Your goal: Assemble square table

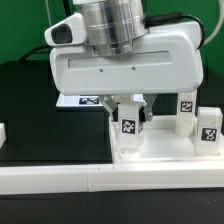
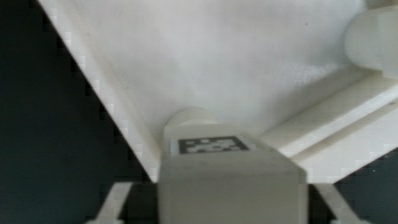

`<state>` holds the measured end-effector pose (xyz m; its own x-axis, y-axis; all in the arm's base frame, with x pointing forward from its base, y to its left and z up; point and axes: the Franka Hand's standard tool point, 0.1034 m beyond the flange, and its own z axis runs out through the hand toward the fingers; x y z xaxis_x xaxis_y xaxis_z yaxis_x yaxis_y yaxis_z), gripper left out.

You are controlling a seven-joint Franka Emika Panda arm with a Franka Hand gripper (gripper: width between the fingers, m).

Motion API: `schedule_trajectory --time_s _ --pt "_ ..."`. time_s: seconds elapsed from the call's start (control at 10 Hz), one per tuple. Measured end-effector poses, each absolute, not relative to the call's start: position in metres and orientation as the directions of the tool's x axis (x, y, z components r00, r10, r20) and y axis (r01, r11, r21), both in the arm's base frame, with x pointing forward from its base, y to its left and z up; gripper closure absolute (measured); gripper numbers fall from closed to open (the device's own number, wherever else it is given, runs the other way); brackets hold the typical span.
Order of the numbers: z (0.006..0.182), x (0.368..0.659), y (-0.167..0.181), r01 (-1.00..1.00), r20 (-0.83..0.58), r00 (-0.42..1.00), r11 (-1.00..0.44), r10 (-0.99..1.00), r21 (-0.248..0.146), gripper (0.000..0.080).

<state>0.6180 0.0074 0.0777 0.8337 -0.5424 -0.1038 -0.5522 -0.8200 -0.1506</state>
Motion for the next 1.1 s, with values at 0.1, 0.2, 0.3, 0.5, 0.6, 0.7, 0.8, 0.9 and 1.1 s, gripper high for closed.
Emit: schedule_trajectory --time_s 0.1,0.2,0.3,0.5,0.6,0.7,0.8,0.9,1.1 --pt "0.074 0.621 0.007 -0.646 -0.124 0.763 -0.752 -0.634 -0.134 0.0502" --pt "0.074 0.625 0.005 -0.747 -0.147 0.664 -0.653 -0.733 -0.125 0.0503" --pt "0.073 0.627 0.003 -0.839 -0.166 0.544 -0.533 -0.822 -0.109 0.0503" --pt "0.073 0.630 -0.003 -0.930 -0.211 0.367 -0.349 -0.906 -0.118 0.0503" --pt "0.072 0.629 -0.003 -0.966 -0.216 0.253 -0.235 -0.943 -0.104 0.0503" --pt "0.072 0.628 0.004 -0.979 -0.215 0.199 -0.185 -0.956 -0.083 0.0503" --pt "0.072 0.628 0.004 -0.972 -0.212 0.230 -0.216 -0.950 -0.088 0.0503" --pt "0.071 0.628 0.004 -0.964 -0.209 0.264 -0.249 -0.942 -0.096 0.0424" --pt "0.071 0.627 0.011 -0.846 -0.146 0.532 -0.520 -0.834 -0.115 0.0286"
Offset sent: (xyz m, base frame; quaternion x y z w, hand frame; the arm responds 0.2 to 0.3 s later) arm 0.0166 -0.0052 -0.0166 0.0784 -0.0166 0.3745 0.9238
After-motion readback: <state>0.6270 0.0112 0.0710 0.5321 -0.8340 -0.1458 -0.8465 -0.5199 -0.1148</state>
